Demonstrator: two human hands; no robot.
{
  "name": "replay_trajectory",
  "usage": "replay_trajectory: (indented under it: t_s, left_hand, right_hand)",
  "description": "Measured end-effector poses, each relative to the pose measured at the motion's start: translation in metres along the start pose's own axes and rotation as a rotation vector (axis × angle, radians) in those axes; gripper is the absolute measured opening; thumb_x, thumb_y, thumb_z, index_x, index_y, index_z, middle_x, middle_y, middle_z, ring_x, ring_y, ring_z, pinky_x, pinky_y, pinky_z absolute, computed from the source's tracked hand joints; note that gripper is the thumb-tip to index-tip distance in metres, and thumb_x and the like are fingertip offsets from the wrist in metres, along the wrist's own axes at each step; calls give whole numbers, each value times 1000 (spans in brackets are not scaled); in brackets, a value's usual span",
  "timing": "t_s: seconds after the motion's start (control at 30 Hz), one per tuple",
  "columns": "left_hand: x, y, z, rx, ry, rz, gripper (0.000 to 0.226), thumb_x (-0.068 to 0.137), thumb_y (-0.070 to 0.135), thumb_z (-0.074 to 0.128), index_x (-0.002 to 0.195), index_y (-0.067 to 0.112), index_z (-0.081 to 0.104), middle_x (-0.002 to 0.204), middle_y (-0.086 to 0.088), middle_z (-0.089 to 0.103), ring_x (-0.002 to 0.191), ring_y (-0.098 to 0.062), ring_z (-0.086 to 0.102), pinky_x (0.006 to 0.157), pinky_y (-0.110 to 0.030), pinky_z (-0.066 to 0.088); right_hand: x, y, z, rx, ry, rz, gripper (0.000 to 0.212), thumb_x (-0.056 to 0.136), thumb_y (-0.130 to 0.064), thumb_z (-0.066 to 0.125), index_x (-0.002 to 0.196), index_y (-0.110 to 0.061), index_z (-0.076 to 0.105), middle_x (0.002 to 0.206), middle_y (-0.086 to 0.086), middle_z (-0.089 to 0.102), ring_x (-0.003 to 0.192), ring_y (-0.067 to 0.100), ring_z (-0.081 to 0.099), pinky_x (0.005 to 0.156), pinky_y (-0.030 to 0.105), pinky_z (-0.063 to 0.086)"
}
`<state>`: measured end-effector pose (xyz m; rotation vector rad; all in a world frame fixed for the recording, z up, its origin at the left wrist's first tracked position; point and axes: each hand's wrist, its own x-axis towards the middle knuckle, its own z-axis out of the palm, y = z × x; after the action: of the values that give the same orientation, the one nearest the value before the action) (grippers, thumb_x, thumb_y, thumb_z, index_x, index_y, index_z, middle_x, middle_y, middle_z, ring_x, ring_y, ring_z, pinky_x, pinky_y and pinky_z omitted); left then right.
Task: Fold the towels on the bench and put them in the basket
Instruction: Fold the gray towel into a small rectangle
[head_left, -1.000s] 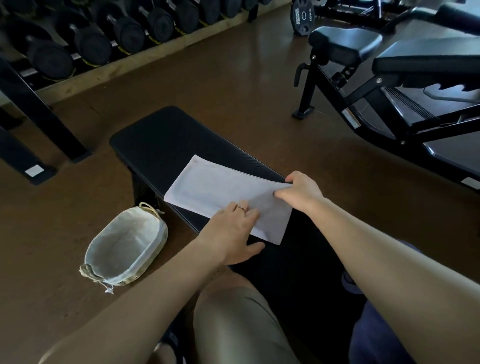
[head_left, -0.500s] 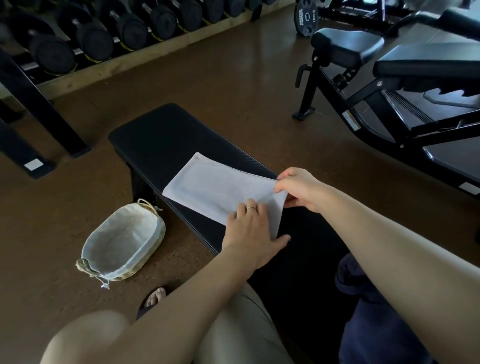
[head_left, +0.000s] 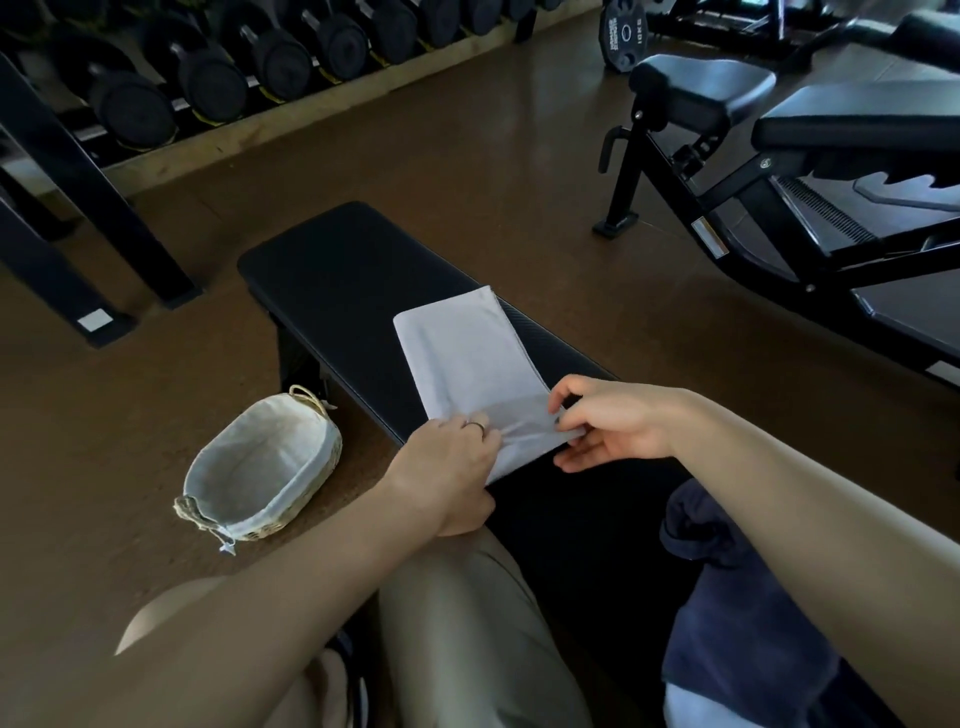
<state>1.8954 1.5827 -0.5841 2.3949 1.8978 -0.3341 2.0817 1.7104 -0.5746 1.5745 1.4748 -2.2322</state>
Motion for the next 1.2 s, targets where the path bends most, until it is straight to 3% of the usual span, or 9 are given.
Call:
replay_trajectory:
  t_s: [0.1, 0.2, 0.3, 0.47, 0.63, 0.8, 0.87, 1.07, 1.2]
  left_hand:
    - [-6, 2, 3, -18, 45, -8, 45, 90, 46, 58, 123, 16, 51, 123, -4, 52, 109, -23, 54, 91, -34, 44]
    - [-6, 3, 5, -48, 81, -48, 44, 89, 45, 62, 121, 16, 51, 122, -4, 53, 108, -23, 56, 88, -33, 45]
    - [-3, 4, 9, -96, 77, -105, 50, 87, 49, 66, 121, 16, 49, 120, -4, 52, 109, -24, 56, 87, -35, 48]
    - [-1, 3, 7, -175, 96, -123, 24, 90, 18, 55, 113, 14, 51, 116, -5, 55, 103, -25, 60, 85, -38, 54]
    - [-3, -18, 3, -392, 26, -115, 12, 93, 21, 52, 104, 18, 48, 106, -2, 52, 94, -26, 60, 81, -40, 53]
    - [-6, -41, 1, -615, -11, -90, 8, 102, 21, 48, 103, 29, 47, 89, 10, 55, 80, -11, 57, 65, -23, 38]
    - [-6, -48, 4, -694, -5, -118, 8, 105, 20, 45, 107, 28, 47, 84, 8, 57, 72, -12, 56, 61, -22, 37]
    - [-2, -59, 13, -877, 88, -245, 12, 109, 24, 39, 117, 28, 47, 96, 1, 64, 76, -19, 62, 66, -33, 48]
    - [-1, -58, 19, -894, 185, -252, 27, 109, 18, 39, 133, 31, 43, 111, 5, 56, 92, -12, 59, 69, -13, 40]
  right_hand:
    - [1, -1, 1, 89, 18, -22, 17, 98, 2, 53, 111, -3, 63, 99, 18, 67, 85, 29, 75, 78, 38, 62]
    - [1, -1, -2, 323, 19, -19, 23, 93, 2, 61, 115, 4, 67, 87, 16, 70, 86, 26, 74, 77, 35, 62]
    - [0, 1, -3, 480, 15, -54, 27, 89, 4, 61, 115, 6, 67, 90, 18, 70, 83, 23, 73, 76, 32, 63]
    - [0, 2, -8, 518, -31, -58, 36, 86, 12, 54, 121, 13, 64, 112, 24, 71, 103, 30, 73, 86, 36, 62]
    - [5, 2, -8, 58, -24, -133, 44, 85, 23, 49, 116, 1, 73, 112, 18, 74, 109, 27, 72, 99, 40, 57]
    - [13, 0, -3, -302, 203, -232, 16, 89, 0, 71, 103, -6, 73, 93, 10, 78, 87, 22, 76, 79, 34, 62]
    - [16, 1, -1, -356, 277, -272, 3, 93, -12, 70, 94, -9, 72, 81, 7, 75, 75, 19, 72, 69, 30, 58]
    - [28, 5, 3, -363, 375, -356, 23, 98, -34, 66, 82, -16, 69, 70, 3, 56, 65, 15, 53, 62, 30, 45]
    - [34, 6, 10, -303, 407, -368, 34, 100, -37, 61, 92, -5, 70, 65, -4, 48, 61, 12, 44, 65, 33, 35]
